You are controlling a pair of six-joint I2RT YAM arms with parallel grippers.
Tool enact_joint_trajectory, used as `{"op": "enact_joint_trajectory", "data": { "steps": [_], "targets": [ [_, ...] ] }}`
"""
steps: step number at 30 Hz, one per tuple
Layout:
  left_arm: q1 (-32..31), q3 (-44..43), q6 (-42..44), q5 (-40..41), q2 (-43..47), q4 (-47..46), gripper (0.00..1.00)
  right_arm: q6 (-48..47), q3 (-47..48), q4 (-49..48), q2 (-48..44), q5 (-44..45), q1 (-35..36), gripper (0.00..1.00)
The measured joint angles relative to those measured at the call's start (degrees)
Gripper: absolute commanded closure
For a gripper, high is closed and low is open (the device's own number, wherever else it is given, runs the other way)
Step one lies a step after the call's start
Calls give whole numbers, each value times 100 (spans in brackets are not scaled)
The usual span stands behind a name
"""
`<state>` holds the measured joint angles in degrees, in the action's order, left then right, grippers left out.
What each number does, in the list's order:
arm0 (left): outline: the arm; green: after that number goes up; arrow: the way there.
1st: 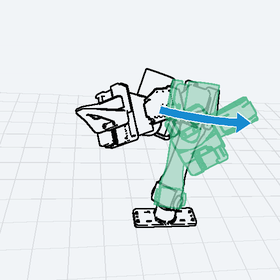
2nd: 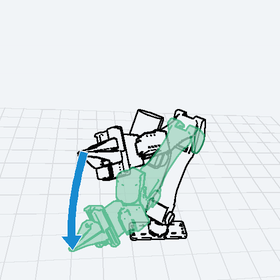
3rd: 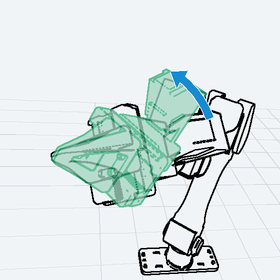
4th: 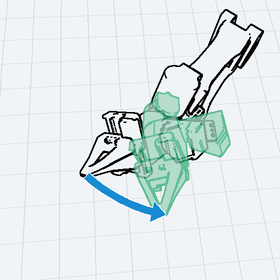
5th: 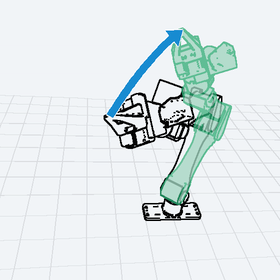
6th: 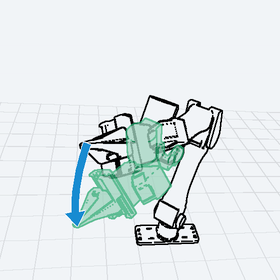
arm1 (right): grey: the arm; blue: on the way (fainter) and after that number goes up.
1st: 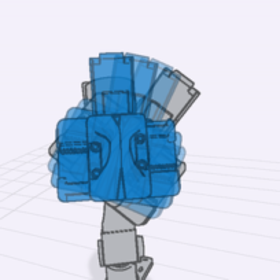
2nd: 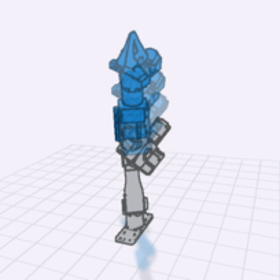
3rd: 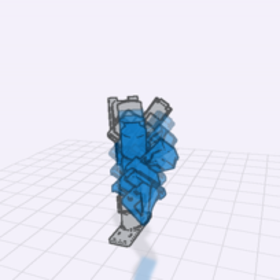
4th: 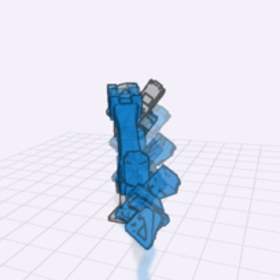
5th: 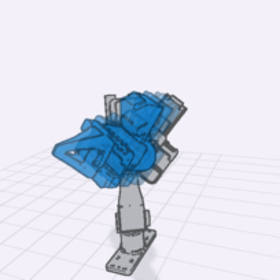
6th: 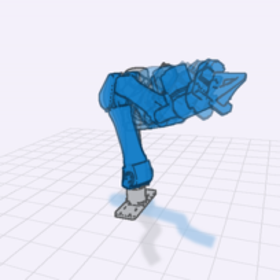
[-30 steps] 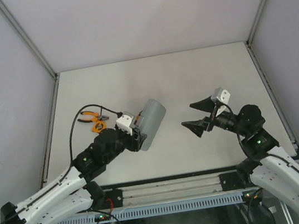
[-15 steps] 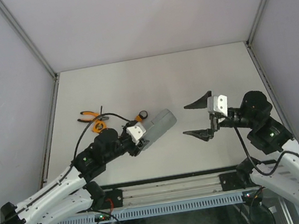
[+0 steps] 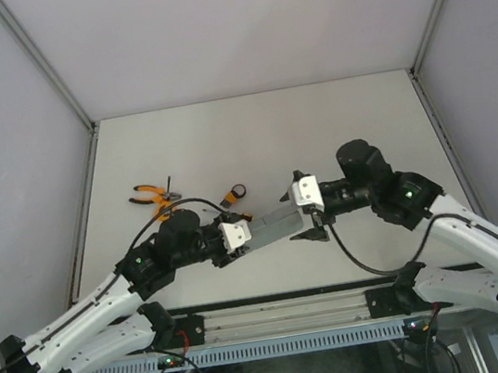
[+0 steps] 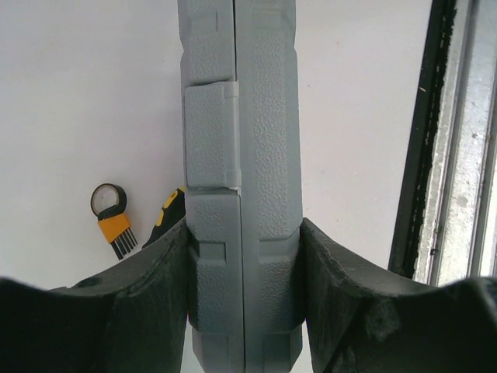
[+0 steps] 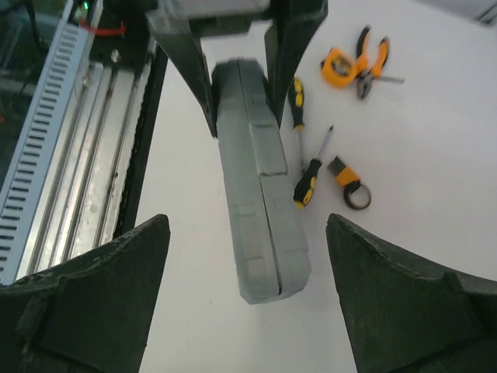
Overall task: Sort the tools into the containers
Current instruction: Open the storage box at the center of the board.
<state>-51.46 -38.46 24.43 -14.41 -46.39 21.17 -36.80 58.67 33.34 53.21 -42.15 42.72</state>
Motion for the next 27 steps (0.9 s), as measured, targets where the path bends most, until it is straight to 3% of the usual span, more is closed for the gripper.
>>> {"op": "enact_joint_trajectory", "data": {
  "steps": [16,23,27],
  "targets": [
    [-83,-2,389,-122,280,514,100,-356,44,273,1290,758,481,22],
    [-92,-2,385,-101,308,509,100,-350,37,221,1532,1062,516,31],
    [-92,-2,376,-52,339,501,100,-339,37,199,1655,1163,546,46]
  ]
}}
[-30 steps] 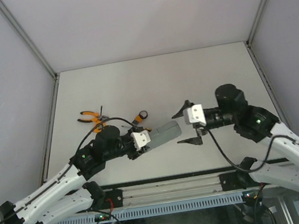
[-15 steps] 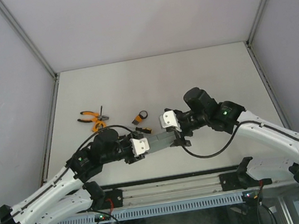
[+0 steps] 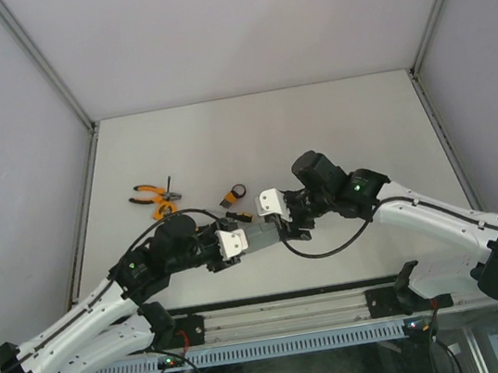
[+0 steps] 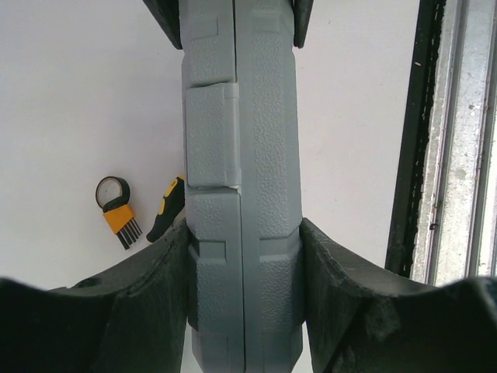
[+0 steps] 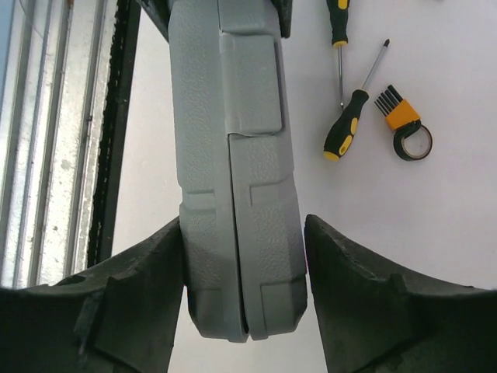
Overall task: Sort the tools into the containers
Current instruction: Open the storage box at the center of the board.
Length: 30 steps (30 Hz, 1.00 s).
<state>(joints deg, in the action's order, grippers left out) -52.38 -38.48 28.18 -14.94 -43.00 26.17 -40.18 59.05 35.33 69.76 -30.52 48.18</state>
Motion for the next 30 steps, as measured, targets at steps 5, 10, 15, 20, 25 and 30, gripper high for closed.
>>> {"op": "enact_joint_trajectory", "data": {
  "steps": [5,10,15,20,25,30],
  "targets": [
    [0,0,-2,74,0,37,97,-127,-9,44,146,66,39,80],
    [0,0,-15,85,7,44,82,-186,-9,48,144,118,57,100],
    [-15,22,-81,105,94,-42,64,-229,-9,48,70,90,57,100],
    [-37,79,-232,96,308,-170,44,-234,-9,46,-83,48,57,100],
    [-50,313,-581,107,640,-619,27,-221,-81,37,-361,81,55,100],
    [-46,553,-1128,125,1207,-1405,20,-201,-236,138,-678,219,48,100]
  ]
}}
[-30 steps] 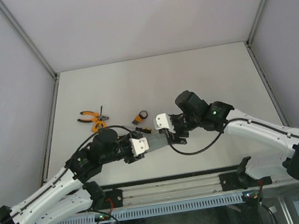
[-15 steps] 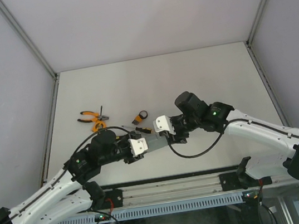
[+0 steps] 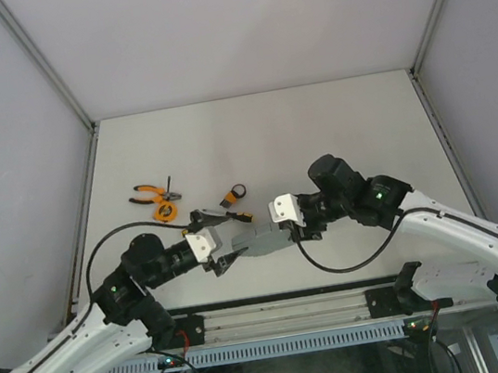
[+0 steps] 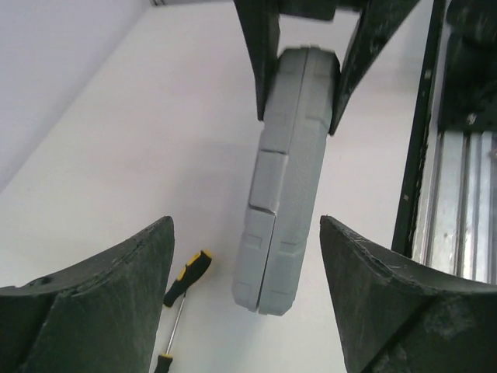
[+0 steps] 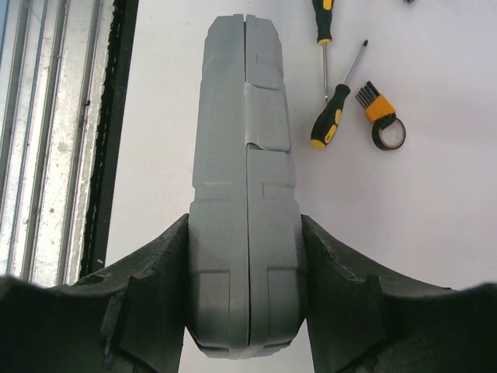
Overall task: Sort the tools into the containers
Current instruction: Open the storage box at the center of the board.
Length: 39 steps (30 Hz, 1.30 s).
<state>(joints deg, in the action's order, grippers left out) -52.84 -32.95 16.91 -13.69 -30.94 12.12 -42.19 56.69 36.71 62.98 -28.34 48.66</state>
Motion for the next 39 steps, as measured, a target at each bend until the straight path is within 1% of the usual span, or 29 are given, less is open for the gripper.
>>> {"op": "enact_joint_trajectory", "data": {
  "steps": [5,13,22,27,29,32,36,39],
  "targets": [
    [0,136,-286,-13,286,-444,18,24,-94,144,-256,28,0,100],
    [-2,267,-538,-70,214,-739,16,129,-328,118,-907,-74,-57,100],
    [-4,745,-896,-262,170,-1464,9,321,-540,-17,-1759,-522,-240,100],
    [-70,745,-933,-579,111,-1762,8,516,-540,-254,-2085,-804,-295,100],
    [-92,745,-931,-678,33,-1775,10,608,-540,-387,-2144,-935,-295,100],
    [-127,745,-925,-807,-26,-1775,14,726,-540,-542,-2208,-1113,-295,100],
    [-177,745,-922,-970,-13,-1786,28,885,-540,-748,-2319,-1314,-332,100],
    [-203,745,-881,-1097,39,-1810,33,990,-540,-896,-2378,-1447,-337,100]
  ]
}}
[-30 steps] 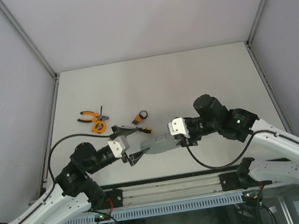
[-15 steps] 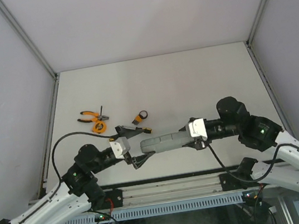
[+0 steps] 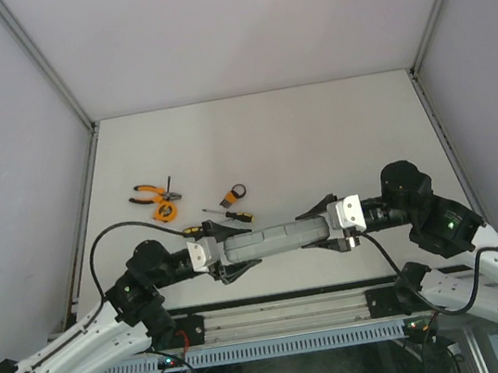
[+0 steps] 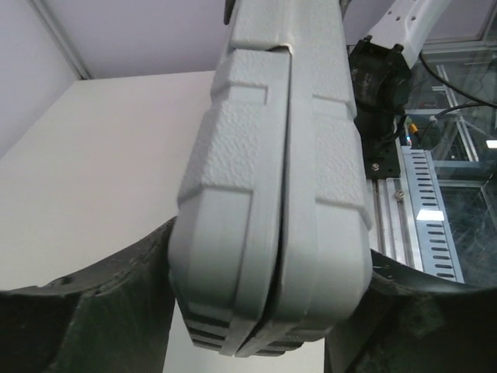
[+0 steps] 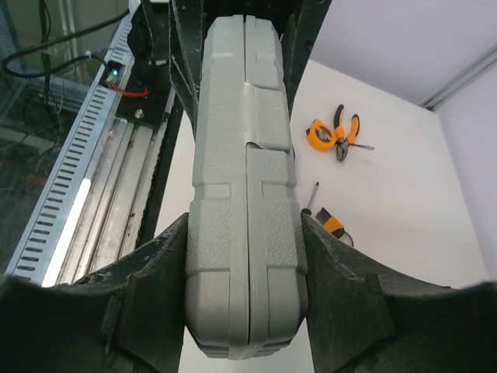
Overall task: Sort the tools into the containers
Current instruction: Open the storage box at the center of the board.
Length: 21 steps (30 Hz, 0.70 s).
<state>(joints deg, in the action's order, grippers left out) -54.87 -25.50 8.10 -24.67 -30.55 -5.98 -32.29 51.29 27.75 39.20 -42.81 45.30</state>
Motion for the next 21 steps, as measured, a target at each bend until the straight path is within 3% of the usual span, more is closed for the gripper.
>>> {"op": "enact_joint_trajectory", "data": {
  "steps": [4,9,12,17,21],
  "targets": [
    [-13,0,24,-127,162,-20,47,184,-37,-256,-63,-138,-22,100],
    [-24,0,210,-190,389,-24,79,479,-111,-564,-96,-262,-28,100],
    [-24,0,219,-199,446,-15,91,531,-111,-623,-94,-295,-28,100],
    [-33,-33,343,-162,446,120,100,522,-133,-627,-87,-297,-28,96],
    [-39,-282,527,-144,372,496,100,505,-142,-640,-90,-280,-28,82]
  ]
}}
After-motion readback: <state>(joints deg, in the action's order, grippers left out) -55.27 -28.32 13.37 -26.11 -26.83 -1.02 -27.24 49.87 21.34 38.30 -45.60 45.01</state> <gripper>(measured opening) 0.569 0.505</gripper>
